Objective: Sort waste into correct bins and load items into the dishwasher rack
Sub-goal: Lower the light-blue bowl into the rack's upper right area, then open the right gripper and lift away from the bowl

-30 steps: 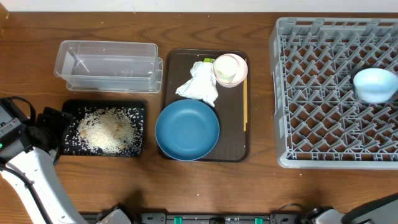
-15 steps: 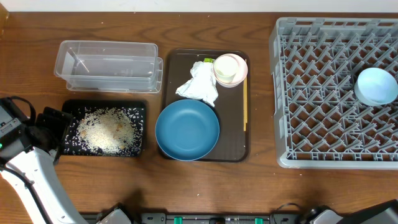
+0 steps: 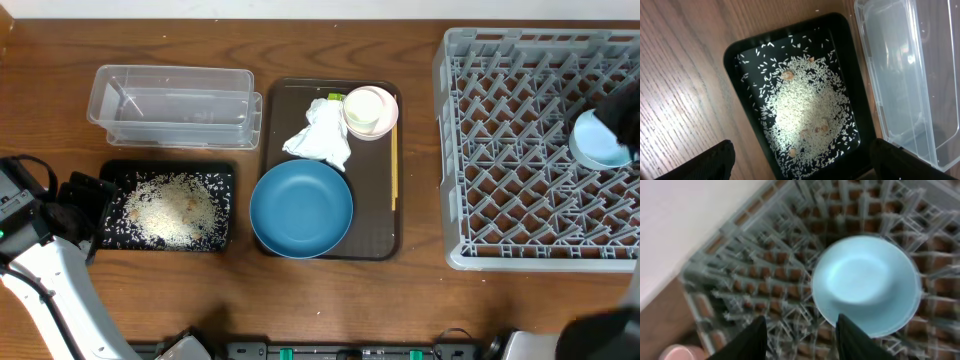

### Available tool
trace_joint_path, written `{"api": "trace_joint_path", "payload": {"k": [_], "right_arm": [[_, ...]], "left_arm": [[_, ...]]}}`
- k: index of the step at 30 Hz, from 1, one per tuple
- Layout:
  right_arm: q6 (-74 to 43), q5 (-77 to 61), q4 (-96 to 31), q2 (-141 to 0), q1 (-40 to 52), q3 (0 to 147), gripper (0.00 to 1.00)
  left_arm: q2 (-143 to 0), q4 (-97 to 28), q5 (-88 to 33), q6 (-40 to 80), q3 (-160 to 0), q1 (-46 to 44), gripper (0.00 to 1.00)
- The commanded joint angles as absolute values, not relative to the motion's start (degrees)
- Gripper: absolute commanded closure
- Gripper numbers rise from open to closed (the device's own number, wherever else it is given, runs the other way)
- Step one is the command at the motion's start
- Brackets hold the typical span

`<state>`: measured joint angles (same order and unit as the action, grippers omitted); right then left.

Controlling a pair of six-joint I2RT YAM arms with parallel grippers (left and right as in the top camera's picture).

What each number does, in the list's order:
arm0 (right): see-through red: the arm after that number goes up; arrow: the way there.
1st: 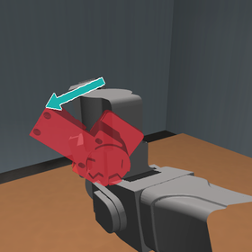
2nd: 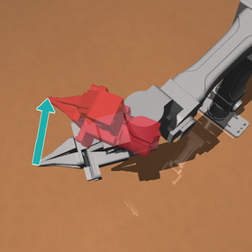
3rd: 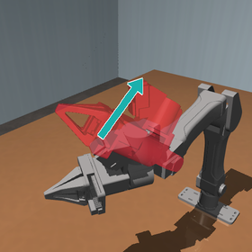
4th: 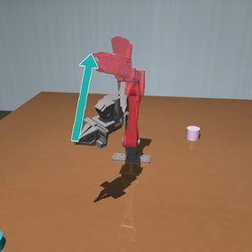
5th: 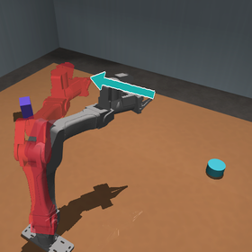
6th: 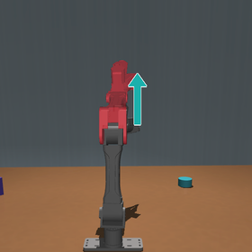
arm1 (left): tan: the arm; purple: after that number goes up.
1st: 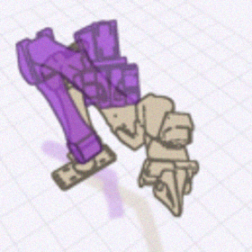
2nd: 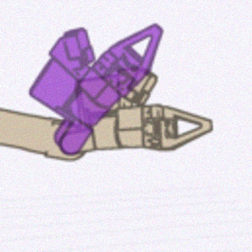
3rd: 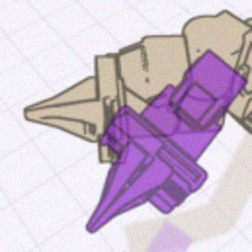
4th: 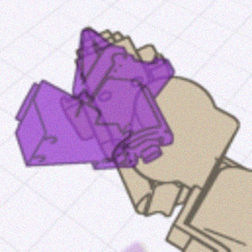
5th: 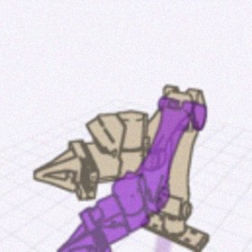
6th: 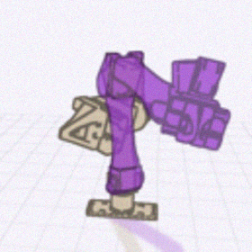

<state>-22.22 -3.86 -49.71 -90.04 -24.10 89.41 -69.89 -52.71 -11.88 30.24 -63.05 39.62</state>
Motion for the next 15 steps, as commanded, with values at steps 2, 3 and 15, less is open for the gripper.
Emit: {"api": "trace_joint_path", "payload": {"k": [2, 3, 15], "right_arm": [[-16.38, 4.32, -62.43, -101.25, -22.39, 105.69, 0.55], [-16.16, 4.32, -64.95, -103.70, -22.33, 108.75, 0.54], [-15.59, 4.67, -67.68, -115.48, -22.09, 113.34, 0.44]], "left_arm": [[-70.00, -52.90, -11.92, 30.74, -63.99, 39.83, 0.11], [-70.00, -52.88, -11.94, 30.74, -63.99, 39.83, 0.11], [-70.00, -52.88, -11.94, 30.74, -63.99, 39.83, 0.11]]}}
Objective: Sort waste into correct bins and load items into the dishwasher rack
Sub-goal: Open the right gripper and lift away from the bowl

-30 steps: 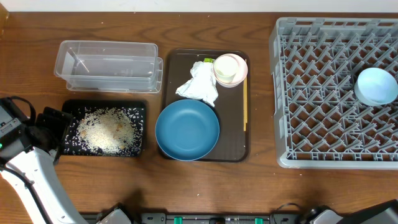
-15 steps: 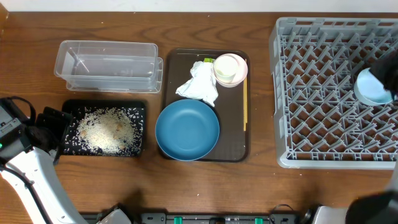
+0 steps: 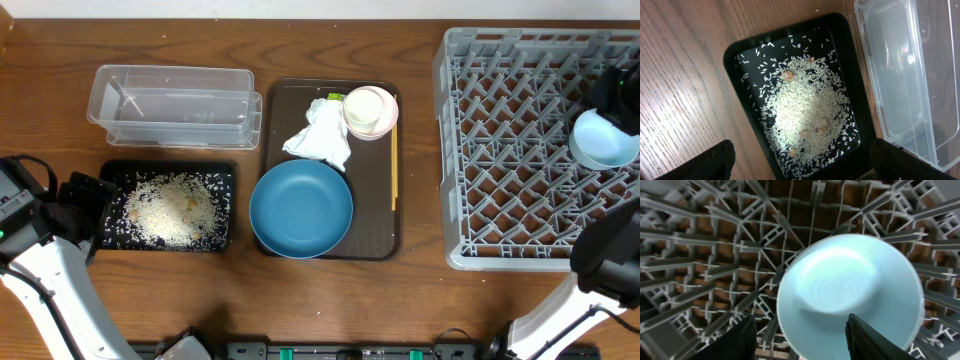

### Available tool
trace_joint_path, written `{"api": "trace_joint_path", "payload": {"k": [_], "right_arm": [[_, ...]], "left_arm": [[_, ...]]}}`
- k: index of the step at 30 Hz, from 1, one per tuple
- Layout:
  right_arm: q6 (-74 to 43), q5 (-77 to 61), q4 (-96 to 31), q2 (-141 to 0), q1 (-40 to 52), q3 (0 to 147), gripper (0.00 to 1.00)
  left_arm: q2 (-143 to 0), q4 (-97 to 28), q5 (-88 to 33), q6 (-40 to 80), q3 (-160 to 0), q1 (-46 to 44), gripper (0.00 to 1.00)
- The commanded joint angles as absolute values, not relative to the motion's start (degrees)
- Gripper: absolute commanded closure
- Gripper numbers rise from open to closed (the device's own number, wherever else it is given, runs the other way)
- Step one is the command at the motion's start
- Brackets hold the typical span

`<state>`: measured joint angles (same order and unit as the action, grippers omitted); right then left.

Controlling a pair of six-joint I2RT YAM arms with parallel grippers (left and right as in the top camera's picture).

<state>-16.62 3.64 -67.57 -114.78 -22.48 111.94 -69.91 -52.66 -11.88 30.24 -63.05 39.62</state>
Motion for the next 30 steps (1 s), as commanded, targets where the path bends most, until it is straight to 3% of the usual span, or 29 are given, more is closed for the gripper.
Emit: {"api": "trace_joint_path", "payload": {"k": [1, 16, 22, 26, 30], "right_arm": [[-15.59, 4.64, -67.72, -116.05, -22.09, 113.30, 0.45], [-15.59, 4.97, -67.22, -122.91, -18.48, 113.19, 0.51], [-15.77, 7.49, -67.66, -122.91, -17.91, 113.19, 0.62], [-15.75, 7.51, -68.66, -122.78, -17.93, 113.25, 0.73], [-15.75, 7.49, -69.47, -122.17, -17.93, 113.34, 0.99]], "left_arm": [[-70.00, -52.88, -11.92, 30.76, -63.99, 39.86, 0.11], [-70.00, -52.88, -11.94, 30.74, -63.99, 39.83, 0.11], [-70.00, -52.88, -11.94, 30.74, -63.99, 39.83, 0.11], [-70.00, -52.88, -11.94, 30.74, -63.99, 39.83, 0.11], [-70.00, -52.90, -11.94, 30.74, -63.99, 39.83, 0.11]]}}
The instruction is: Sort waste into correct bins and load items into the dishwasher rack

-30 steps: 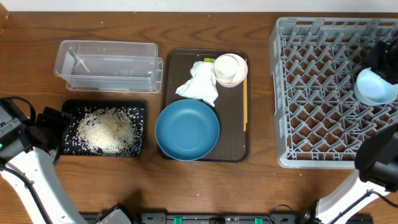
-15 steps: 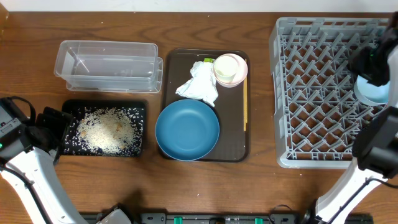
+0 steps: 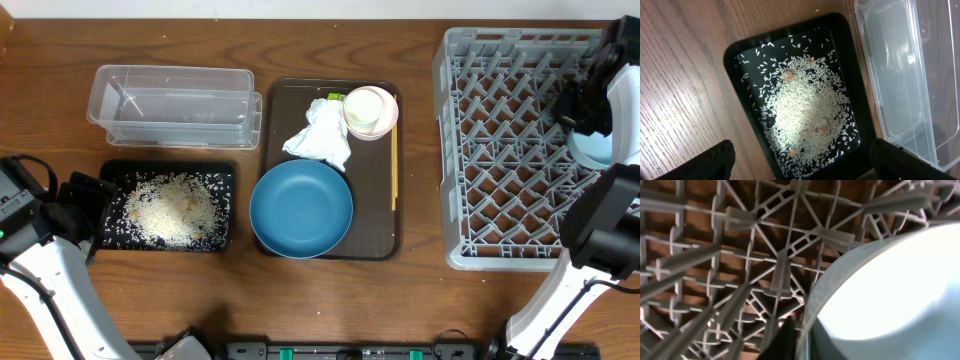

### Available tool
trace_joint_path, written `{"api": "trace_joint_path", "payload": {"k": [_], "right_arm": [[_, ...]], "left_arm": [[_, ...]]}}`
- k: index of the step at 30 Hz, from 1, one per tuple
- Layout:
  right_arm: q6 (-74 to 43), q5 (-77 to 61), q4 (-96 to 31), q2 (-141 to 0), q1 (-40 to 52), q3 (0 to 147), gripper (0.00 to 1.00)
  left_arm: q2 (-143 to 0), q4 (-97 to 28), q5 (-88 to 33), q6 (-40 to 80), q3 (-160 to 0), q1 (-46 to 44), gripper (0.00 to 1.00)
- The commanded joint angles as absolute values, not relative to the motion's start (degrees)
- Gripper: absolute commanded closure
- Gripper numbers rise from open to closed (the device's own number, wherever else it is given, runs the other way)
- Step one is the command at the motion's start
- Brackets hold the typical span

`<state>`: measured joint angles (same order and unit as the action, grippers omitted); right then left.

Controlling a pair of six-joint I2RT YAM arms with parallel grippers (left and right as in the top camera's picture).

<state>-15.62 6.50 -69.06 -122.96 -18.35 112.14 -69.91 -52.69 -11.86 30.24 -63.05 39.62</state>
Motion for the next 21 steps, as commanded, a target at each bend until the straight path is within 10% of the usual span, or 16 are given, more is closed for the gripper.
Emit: {"api": "trace_joint_path", "payload": {"k": [1, 13, 21], "right_arm": [[-15.75, 7.49, -69.80, -121.89, -17.93, 113.45, 0.99], [-15.75, 1.39, -70.98, -110.72, -23.27, 113.58, 0.99], [-5.58, -30.52, -72.36, -109.56, -38.63, 110.10, 0.99]], "left_arm": [[-70.00, -52.88, -11.94, 30.74, -63.99, 39.83, 0.11], [-70.00, -52.88, -11.94, 30.74, -63.99, 39.83, 0.11], [-70.00, -52.90, -11.94, 30.74, -63.99, 39.83, 0.11]]}}
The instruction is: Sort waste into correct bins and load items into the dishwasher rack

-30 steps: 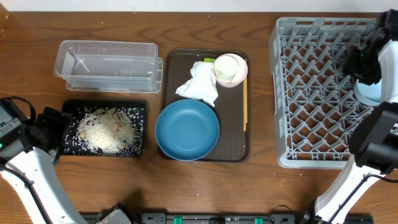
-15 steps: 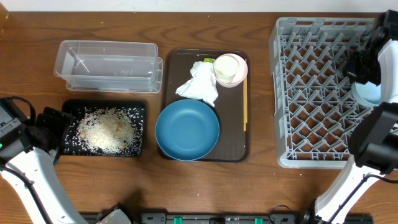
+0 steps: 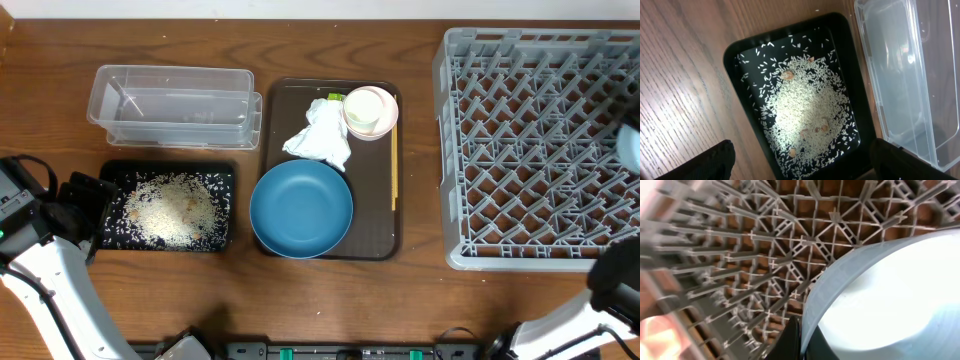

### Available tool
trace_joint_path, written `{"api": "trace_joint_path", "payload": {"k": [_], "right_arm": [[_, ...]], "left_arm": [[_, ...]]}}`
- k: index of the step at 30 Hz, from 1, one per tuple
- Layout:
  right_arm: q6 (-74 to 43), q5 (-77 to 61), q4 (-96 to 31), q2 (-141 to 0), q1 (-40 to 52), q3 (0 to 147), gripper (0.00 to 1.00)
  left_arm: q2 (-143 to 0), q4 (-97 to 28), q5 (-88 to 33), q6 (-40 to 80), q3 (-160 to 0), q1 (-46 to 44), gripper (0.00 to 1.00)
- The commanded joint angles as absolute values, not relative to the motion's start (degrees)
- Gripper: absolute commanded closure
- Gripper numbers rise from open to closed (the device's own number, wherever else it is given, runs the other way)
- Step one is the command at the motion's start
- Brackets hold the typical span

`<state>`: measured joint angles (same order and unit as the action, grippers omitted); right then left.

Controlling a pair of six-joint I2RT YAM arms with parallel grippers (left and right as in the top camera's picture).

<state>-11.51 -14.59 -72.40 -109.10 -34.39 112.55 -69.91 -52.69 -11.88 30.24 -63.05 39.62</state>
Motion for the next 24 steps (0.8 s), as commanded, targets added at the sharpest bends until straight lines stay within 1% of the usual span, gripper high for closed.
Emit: {"api": "trace_joint_path", "payload": {"k": [1, 6, 9, 11, 15, 22, 24], "right_arm": [[-4.32, -33.50, -71.64, -109.56, -40.21, 108.75, 0.99], [3.75, -55.55, -59.88, -109.56, -47.35, 97.38, 0.99], [5.76, -69.17, -51.53, -109.62, -50.63, 90.00, 0.99], [6.57, -75.33, -47.11, -109.62, -51.99, 86.15, 0.99], [6.48, -80.07, -42.19, -109.62, -53.36, 81.10, 0.99], [6.57, -80.31, -44.53, -109.62, -53.84, 76.64, 0.99], [8.19, -81.93, -43.92, -109.62, -53.82, 75.83, 0.99]], "left_arm": [[-70.00, -52.88, -11.94, 30.74, -63.99, 39.83, 0.11], [-70.00, -52.88, -11.94, 30.74, -63.99, 39.83, 0.11], [-70.00, -52.88, -11.94, 30.74, -63.99, 39.83, 0.11], [-70.00, -52.88, -11.94, 30.74, -63.99, 39.83, 0.11], [-70.00, -52.88, -11.94, 30.74, -63.99, 39.83, 0.11], [-70.00, -52.88, -11.94, 30.74, -63.99, 39.83, 0.11], [-70.00, -52.88, -11.94, 30.74, -63.99, 39.83, 0.11]]}}
